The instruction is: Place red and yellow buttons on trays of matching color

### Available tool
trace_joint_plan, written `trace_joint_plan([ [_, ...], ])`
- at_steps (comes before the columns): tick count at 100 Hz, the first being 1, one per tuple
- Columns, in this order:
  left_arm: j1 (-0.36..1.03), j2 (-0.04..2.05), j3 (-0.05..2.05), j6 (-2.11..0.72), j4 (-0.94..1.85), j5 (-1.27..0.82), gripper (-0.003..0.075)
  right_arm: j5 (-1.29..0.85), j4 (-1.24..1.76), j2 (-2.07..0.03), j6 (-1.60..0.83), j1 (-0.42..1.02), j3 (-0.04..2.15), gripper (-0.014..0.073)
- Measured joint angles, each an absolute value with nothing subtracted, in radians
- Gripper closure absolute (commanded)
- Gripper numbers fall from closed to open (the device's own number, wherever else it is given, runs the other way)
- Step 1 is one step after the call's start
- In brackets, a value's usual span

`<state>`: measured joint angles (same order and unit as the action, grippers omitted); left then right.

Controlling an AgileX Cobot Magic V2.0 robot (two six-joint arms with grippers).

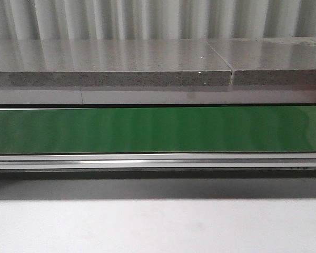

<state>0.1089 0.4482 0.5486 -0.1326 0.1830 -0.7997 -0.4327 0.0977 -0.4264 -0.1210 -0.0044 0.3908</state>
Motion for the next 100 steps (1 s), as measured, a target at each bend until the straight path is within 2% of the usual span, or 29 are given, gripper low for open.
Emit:
trace_joint_plan([
  [40, 0.109, 0.451, 0.549, -0.133, 0.183, -0.793, 0.0741, -0.433, 0.098, -0.426, -0.123, -0.004, 0.391, 0.0681],
  [60, 0.093, 0.531, 0.558, -0.089, 0.159, -0.763, 0.0741, -0.433, 0.098, -0.426, -0.123, -0.004, 0.389, 0.0681],
  [91, -0.117, 0.759, 0.692, 0.000, 0.110, -0.730, 0.0738, -0.433, 0.098, -0.426, -0.123, -0.004, 0.389, 0.0681],
  [100, -0.182, 0.834, 0.723, 0.005, 0.114, -0.728, 0.0679, -0.433, 0.098, -0.426, -0.123, -0.004, 0.389, 0.0681],
])
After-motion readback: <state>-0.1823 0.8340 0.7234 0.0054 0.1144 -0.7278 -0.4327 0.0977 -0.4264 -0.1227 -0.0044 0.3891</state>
